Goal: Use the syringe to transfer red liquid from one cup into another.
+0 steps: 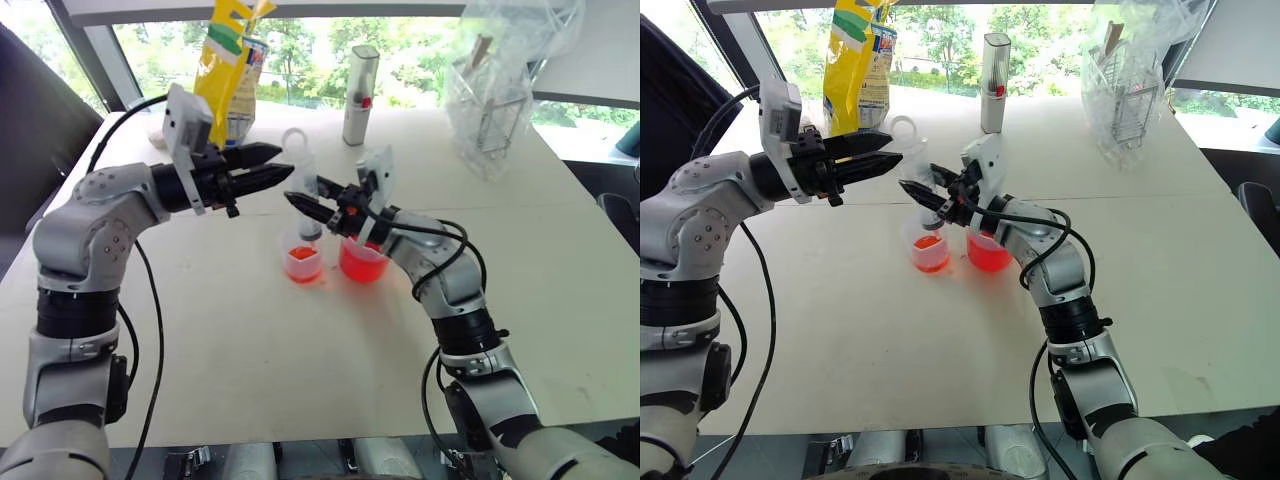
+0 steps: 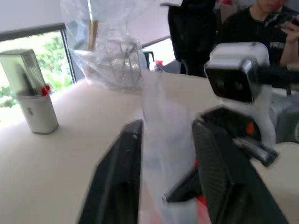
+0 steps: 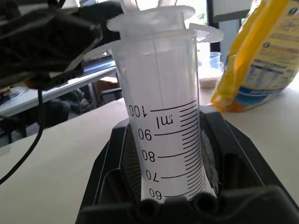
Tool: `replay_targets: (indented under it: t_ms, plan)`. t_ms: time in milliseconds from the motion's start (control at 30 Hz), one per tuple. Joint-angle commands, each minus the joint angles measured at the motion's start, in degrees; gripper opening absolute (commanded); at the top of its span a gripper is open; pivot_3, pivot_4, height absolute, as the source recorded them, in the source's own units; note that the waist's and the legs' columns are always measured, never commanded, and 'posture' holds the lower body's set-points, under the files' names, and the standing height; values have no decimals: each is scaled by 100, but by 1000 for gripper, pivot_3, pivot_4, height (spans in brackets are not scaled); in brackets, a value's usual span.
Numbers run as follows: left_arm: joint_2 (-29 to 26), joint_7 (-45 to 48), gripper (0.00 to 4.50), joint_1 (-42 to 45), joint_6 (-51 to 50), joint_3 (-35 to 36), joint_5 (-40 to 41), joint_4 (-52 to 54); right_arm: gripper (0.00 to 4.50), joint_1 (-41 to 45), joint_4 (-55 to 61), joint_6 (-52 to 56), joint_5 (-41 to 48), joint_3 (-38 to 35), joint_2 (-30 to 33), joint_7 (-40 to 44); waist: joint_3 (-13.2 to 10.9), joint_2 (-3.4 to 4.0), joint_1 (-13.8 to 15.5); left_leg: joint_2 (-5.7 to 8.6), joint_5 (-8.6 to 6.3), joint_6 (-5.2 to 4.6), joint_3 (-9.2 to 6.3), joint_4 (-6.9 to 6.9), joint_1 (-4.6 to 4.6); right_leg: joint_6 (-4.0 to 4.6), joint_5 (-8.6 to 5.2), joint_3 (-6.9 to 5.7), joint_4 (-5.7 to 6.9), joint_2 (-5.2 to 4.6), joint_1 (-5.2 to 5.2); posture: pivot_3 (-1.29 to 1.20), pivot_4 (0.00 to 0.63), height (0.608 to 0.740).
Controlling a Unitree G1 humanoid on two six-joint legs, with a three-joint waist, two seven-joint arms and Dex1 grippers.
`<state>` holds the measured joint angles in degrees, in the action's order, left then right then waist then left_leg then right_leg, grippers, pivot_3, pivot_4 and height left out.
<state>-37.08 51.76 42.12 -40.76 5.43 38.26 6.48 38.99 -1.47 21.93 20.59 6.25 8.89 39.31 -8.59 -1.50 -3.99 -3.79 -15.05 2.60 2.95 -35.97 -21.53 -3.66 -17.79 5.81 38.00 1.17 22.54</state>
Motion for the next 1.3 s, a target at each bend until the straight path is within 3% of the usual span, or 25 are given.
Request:
replay_targets:
  t_ms: [33, 100, 267, 433, 567, 733, 867, 1000, 1300]
  plan:
    - [82, -143, 3661, 41, -234, 9, 75, -76, 1360, 236, 499, -312, 134, -24, -149, 42, -1, 2, -11, 0, 0, 0, 1, 0, 1, 0, 0, 1, -1, 0, 0, 0, 150, 740]
    - [145, -280, 4438, 154, -314, 215, 177, -128, 1360, 148, 480, -321, 100, 33, -161, 57, 0, -3, -16, 0, 0, 0, 1, 0, -2, 0, 0, 2, 0, 3, 4, 0, 150, 740]
    - [-5, -464, 4438, 182, -467, 663, 412, -84, 1360, 21, 503, -266, 94, 74, -175, 36, -1, -1, -13, -3, 0, 0, -2, 6, -2, 0, 0, 0, 0, 3, 7, 0, 150, 740]
    - [-583, -150, 4438, -515, -549, 844, 501, 426, 1360, 257, 493, 94, 175, -179, -112, -266, -1, 0, -42, -6, 0, 0, 4, 12, 1, 0, 0, 7, 0, -1, 10, 0, 150, 740]
    - [-762, -28, 4438, -1066, -465, 854, 524, 689, 1360, 950, 372, 911, 286, -630, 263, -679, -4, 2, 3, -4, 1, 3, 4, 17, -1, 2, -1, 3, 0, -17, 14, 0, 150, 740]
    - [-705, 7, 4438, -1411, -307, 701, 453, 982, 1360, 2233, -482, 2383, 496, -1368, 1178, -1111, -3, -3, 12, 10, 2, 3, 6, 9, -5, 18, -9, -10, -12, -47, 7, 0, 150, 740]
    - [-552, -15, 4438, -1516, -269, 704, 552, 1139, 1360, 2955, -1568, 3650, -41, -979, 2208, -1140, -2, -5, 8, 17, 1, 2, 15, 31, -6, 21, -11, -8, -46, -58, 3, 0, 150, 740]
    - [-460, -47, 4438, -1659, -194, 686, 537, 1249, 1360, 3046, -2132, 4577, -303, -395, 2761, -855, -1, -4, -15, 19, 0, 0, 30, 78, -7, 3, -1, 5, -79, -56, 13, 0, 150, 740]
    - [-428, -64, 4438, -1796, -11, 619, 467, 1343, 1360, 2427, -2725, 5521, -538, 548, 2998, -402, 2, 2, 0, -3, -2, -5, 26, 75, -69, 3, 0, 19, -74, -13, 81, 0, 150, 740]
